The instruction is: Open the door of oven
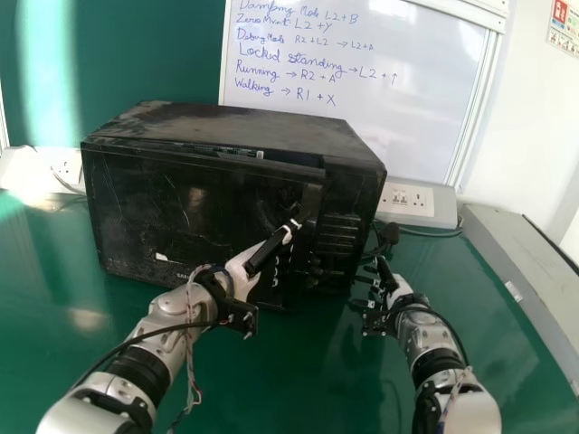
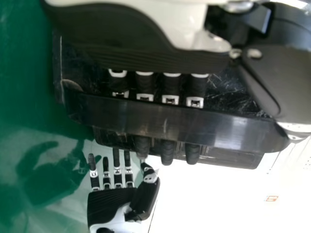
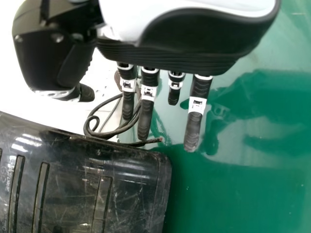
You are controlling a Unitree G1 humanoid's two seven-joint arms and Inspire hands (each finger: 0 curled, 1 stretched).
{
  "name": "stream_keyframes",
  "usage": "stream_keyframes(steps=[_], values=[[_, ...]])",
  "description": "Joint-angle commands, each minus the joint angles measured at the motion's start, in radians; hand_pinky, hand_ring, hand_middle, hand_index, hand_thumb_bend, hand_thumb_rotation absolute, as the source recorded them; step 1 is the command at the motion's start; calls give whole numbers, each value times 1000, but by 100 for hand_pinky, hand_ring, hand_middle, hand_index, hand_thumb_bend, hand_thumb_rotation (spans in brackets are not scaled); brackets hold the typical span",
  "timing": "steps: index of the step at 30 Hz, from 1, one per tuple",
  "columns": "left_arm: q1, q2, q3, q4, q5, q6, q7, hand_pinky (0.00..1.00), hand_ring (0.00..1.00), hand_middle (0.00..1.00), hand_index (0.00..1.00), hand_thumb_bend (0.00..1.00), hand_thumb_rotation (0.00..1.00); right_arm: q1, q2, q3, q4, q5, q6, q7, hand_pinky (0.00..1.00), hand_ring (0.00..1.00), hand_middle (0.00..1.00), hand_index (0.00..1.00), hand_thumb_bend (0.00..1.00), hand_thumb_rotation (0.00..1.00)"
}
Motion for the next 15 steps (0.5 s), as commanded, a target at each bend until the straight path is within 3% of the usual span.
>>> stream_keyframes(steps=[1, 15], values=[[-25, -46, 5, -58, -42, -42, -65, 5, 10, 47, 47, 51, 0, -12, -1, -4, 2, 4, 0, 18, 49, 56, 73, 84, 50, 42], [64, -30, -47, -138, -31, -89, -47, 4, 8, 47, 48, 52, 0, -13, -6, 7, 1, -2, -11, 18, 51, 57, 72, 83, 50, 38]])
